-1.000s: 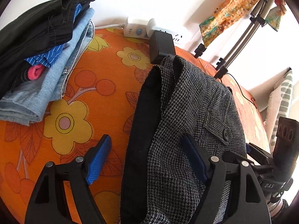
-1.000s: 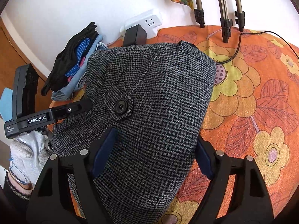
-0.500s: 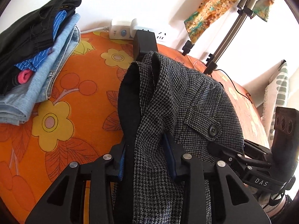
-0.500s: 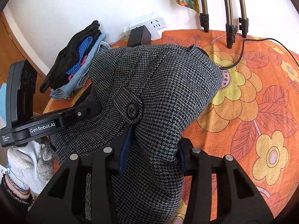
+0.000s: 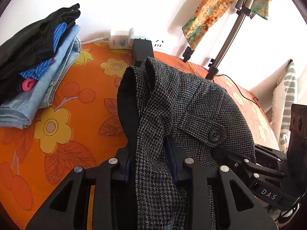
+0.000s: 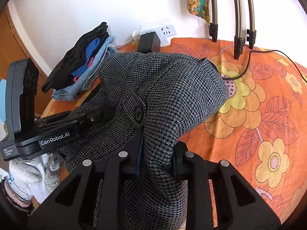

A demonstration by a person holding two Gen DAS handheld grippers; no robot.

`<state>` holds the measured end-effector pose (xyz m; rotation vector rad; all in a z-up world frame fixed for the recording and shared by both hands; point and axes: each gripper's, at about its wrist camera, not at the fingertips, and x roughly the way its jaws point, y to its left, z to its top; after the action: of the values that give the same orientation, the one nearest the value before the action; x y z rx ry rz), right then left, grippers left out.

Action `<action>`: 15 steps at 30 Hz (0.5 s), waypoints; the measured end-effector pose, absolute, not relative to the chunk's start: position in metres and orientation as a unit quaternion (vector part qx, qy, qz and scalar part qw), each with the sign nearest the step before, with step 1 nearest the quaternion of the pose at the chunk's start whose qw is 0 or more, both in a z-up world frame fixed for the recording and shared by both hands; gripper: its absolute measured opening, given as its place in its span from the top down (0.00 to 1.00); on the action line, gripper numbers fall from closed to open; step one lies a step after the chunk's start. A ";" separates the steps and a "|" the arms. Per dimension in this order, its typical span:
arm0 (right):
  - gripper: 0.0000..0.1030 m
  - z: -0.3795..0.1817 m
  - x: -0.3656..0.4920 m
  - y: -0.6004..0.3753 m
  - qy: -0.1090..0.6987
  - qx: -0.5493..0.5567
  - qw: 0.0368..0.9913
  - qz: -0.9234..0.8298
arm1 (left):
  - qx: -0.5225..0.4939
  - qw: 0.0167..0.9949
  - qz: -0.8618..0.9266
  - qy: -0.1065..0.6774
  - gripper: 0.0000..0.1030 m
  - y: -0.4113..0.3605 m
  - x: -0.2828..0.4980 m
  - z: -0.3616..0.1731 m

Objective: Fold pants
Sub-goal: 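Lift the folded pants with both tools and carry them toward the clothes stack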

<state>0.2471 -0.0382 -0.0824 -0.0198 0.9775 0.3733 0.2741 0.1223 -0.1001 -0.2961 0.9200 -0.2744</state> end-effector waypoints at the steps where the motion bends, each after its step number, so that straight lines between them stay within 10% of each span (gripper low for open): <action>1: 0.79 -0.080 0.245 -0.036 0.464 -0.015 0.868 0.177 | -0.141 0.877 -0.132 0.440 0.75 0.122 0.272 -0.099; 15: 0.82 -0.027 0.205 -0.013 0.400 -0.058 0.893 0.197 | -0.136 0.897 -0.147 0.394 0.78 0.130 0.233 -0.061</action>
<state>0.2046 -0.0129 -0.0270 -0.1200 0.8303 0.4091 0.2326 0.1302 -0.0611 -0.2818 0.8154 -0.3049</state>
